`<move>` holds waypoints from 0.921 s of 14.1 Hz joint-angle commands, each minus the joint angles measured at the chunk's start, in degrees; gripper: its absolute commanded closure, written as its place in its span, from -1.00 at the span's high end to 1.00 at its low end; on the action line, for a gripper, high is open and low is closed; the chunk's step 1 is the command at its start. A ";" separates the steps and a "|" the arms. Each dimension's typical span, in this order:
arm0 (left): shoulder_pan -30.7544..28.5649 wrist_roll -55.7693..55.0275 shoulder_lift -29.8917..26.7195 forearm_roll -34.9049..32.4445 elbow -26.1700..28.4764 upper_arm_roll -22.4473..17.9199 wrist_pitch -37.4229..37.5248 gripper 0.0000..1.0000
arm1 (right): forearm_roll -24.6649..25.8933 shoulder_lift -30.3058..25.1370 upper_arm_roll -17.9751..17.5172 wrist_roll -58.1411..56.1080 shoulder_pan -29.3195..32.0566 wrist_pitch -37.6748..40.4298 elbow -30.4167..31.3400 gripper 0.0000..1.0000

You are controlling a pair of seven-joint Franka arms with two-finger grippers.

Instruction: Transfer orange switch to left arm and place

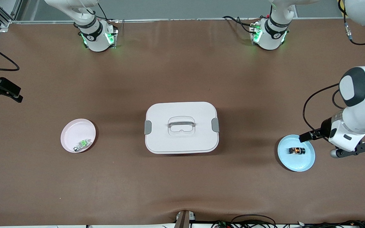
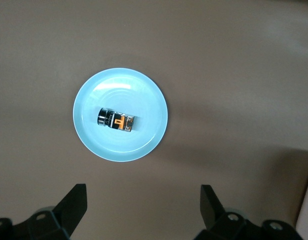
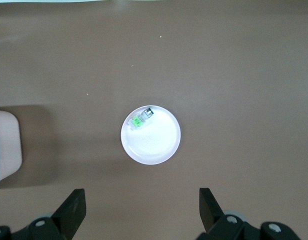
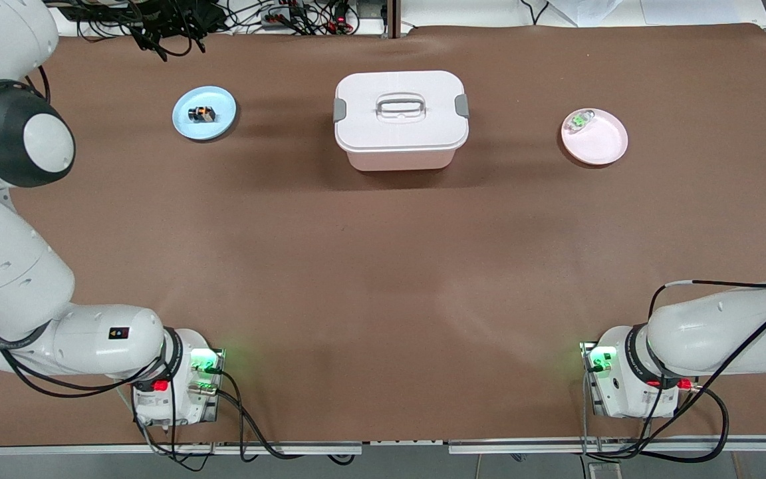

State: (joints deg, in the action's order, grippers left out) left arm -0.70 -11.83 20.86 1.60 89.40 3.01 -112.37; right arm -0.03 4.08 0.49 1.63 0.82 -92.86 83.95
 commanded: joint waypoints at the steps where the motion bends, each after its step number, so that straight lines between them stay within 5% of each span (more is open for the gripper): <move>1: -0.26 3.22 -4.51 1.13 2.01 0.15 2.06 1.00 | -5.76 -0.83 -0.48 0.83 2.86 2.15 -0.10 1.00; 10: -0.53 3.04 -13.65 1.04 1.92 0.06 3.39 1.00 | -5.16 -0.83 -1.10 0.13 2.79 4.44 -1.07 1.00; 13: -1.05 3.30 -17.59 1.04 2.62 0.06 9.09 1.00 | -4.55 -0.83 -1.10 0.21 2.61 4.53 -1.07 1.00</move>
State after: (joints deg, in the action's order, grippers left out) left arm -0.90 -10.11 7.11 1.73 90.23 2.96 -105.53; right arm -4.92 3.93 -0.16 1.84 2.95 -89.12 83.10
